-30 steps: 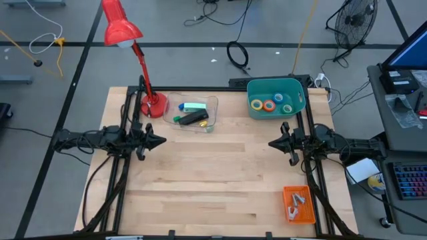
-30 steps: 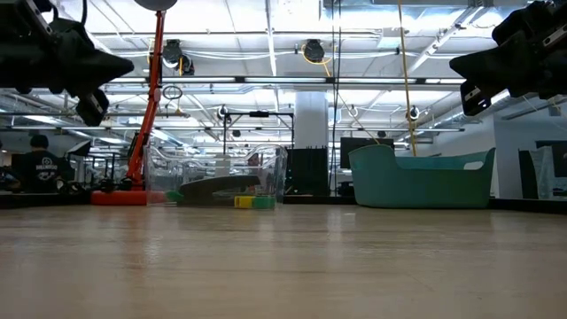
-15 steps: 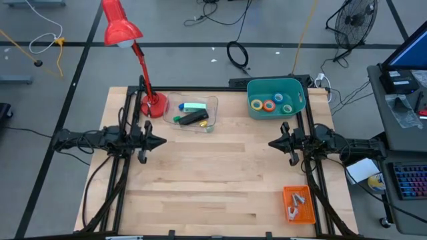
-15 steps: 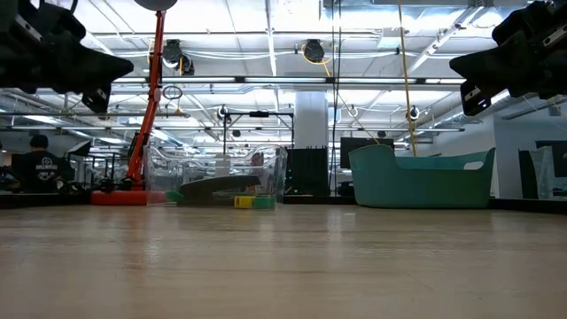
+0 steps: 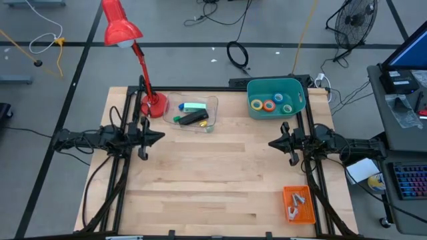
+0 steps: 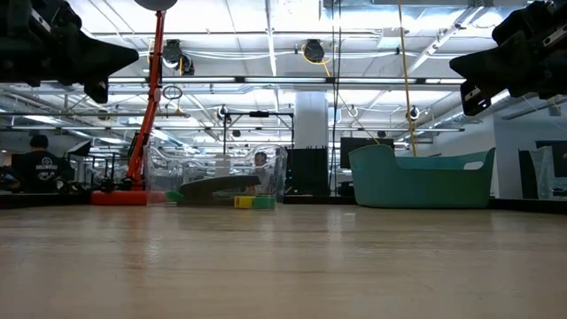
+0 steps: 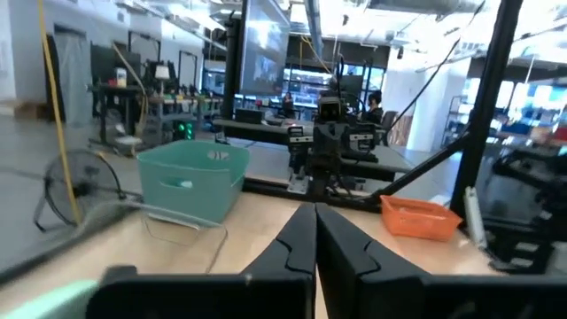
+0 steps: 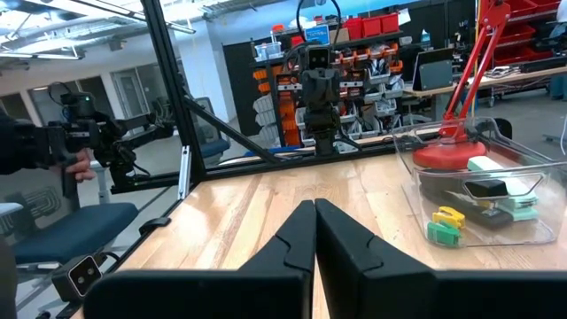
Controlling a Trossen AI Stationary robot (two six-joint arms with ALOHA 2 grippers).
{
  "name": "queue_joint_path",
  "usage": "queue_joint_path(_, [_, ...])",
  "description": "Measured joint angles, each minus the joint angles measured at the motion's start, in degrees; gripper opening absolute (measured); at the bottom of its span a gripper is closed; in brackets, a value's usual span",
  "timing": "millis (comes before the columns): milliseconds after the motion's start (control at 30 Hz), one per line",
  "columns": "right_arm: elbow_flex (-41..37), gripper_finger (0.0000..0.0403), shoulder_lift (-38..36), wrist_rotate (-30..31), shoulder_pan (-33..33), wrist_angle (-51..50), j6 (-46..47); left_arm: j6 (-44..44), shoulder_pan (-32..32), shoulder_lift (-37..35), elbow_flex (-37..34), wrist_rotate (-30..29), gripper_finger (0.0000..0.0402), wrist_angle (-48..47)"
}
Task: Pick and place Stapler, Stapler remover, tape
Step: Return to Home Position
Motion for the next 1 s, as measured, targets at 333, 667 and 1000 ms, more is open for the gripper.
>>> queue_joint_path(333, [0.0, 0.0004, 0.0, 0.0, 0.0, 0.0, 0.0, -14.5, 0.0, 0.0, 0.0, -0.8, 0.0025, 1.9])
queue_joint_path(667, [0.0, 0.0004, 0.0, 0.0, 0.0, 0.0, 0.0, 1.7, 0.0, 0.0, 0.0, 1.0, 0.0026, -5.1])
queue_joint_path(1000, [0.0, 0.0004, 0.0, 0.0, 0.0, 0.0, 0.0, 10.3, 0.0, 0.4, 0.2, 0.2, 0.0026, -7.2])
